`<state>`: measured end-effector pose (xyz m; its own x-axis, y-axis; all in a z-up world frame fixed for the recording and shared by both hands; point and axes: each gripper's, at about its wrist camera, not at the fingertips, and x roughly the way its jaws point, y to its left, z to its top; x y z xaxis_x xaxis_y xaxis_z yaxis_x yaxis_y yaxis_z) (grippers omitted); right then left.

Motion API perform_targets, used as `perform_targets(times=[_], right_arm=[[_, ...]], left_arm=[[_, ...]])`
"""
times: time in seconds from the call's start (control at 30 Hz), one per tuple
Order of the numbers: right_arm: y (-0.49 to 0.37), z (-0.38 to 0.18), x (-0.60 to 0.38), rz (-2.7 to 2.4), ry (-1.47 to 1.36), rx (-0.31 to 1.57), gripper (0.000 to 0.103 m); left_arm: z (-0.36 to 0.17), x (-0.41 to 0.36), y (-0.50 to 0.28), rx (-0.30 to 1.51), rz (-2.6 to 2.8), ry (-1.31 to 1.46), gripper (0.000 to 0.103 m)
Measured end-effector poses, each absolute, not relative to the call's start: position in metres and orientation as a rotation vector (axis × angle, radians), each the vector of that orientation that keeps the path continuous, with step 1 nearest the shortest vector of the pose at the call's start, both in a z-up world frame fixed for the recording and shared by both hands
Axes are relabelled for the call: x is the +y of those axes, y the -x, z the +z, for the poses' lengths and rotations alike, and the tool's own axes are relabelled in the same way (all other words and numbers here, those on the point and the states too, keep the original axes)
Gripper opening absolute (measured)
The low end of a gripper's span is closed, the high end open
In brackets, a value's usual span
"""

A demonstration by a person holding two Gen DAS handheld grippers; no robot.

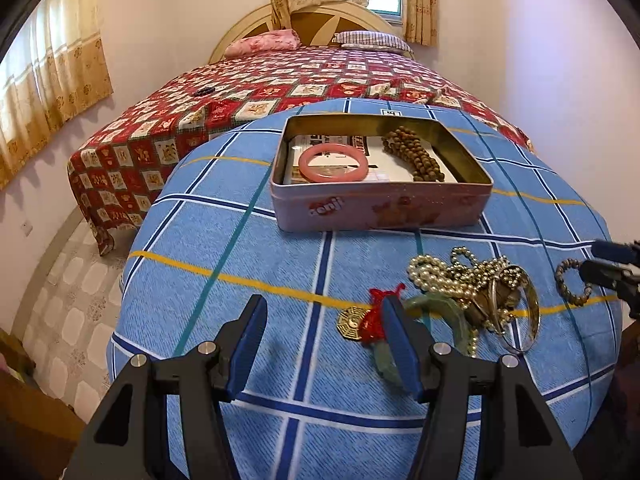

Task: Organize jewelry
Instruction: 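Move the left tool to the red-tied jade bangle while the right tool reaches the small bead bracelet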

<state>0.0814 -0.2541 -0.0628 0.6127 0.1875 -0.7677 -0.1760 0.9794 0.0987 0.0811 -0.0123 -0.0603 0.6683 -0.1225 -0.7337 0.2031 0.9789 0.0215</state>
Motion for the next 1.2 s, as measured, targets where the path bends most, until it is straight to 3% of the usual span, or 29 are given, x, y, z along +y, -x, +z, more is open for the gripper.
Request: perform_targets(times=[0.8,1.03,1.2], right_arm=[[-0.082,-0.085,-0.256,0.199,-0.079,0.902,0.067],[-0.082,-0.086,-0.258,0.202,-0.098,0.897,0.067],[-0.081,-0.085,-0.262,0.192,-0.106,0.890,0.067]], left_arm=[[-0.069,-0.022,-0.083,0.894,-0.218,-0.076,0.060],[-0.075,-0.026,-0.090,0.922,-0.264,-0.053,0.005],[-0.061,-0.014,-0.086,0.865,-0.234,-0.042,0.005]])
